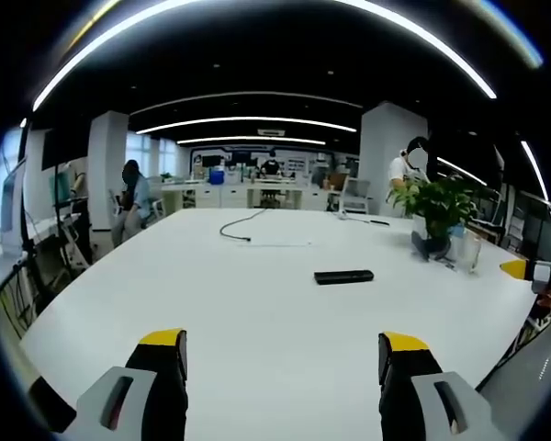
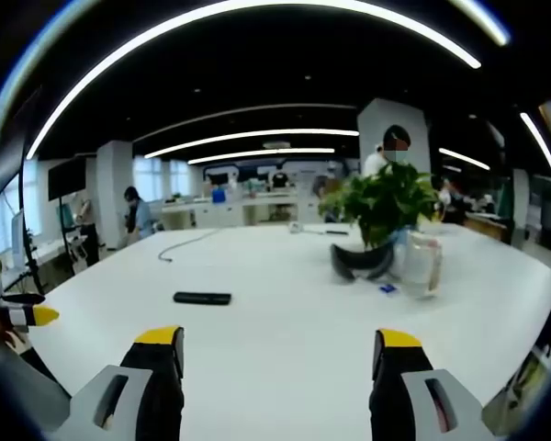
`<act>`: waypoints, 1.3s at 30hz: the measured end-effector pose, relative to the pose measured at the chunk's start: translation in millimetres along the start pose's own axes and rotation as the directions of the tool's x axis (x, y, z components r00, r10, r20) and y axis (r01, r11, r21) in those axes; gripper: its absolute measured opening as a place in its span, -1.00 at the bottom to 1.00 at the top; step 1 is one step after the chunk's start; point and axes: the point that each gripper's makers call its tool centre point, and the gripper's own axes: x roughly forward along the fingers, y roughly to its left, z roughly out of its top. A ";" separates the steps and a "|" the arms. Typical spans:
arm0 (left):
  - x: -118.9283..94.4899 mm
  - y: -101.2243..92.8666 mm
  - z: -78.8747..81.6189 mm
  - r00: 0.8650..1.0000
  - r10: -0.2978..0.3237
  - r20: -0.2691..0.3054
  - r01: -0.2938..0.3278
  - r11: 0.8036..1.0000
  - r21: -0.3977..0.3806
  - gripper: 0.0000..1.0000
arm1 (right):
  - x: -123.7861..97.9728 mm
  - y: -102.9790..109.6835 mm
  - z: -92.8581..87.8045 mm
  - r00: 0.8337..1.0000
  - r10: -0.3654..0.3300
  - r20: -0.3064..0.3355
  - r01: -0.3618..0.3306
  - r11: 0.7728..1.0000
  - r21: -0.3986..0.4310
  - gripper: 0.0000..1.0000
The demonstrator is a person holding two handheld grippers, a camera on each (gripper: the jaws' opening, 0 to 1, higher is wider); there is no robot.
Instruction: Press the specified remote control buttons in sequence, fully releasing each button before pressing the next.
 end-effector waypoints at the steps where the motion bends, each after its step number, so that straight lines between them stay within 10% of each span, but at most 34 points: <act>1: 0.0 0.4 -0.1 1.000 0.001 -0.001 -0.001 1.000 0.000 0.77 | 0.0 0.1 -0.1 1.000 0.001 -0.001 -0.001 1.000 0.001 0.67; 27: 9.0 0.7 20.7 0.998 -0.056 -0.004 0.056 0.997 0.056 0.68 | -0.4 0.1 -3.3 1.000 0.015 -0.020 -0.015 0.999 0.030 0.51; 39: 52.7 -22.5 60.5 0.983 -0.183 -0.004 0.180 0.966 0.184 0.55 | -0.1 4.0 -11.3 0.996 0.049 -0.069 -0.045 0.997 0.061 -0.04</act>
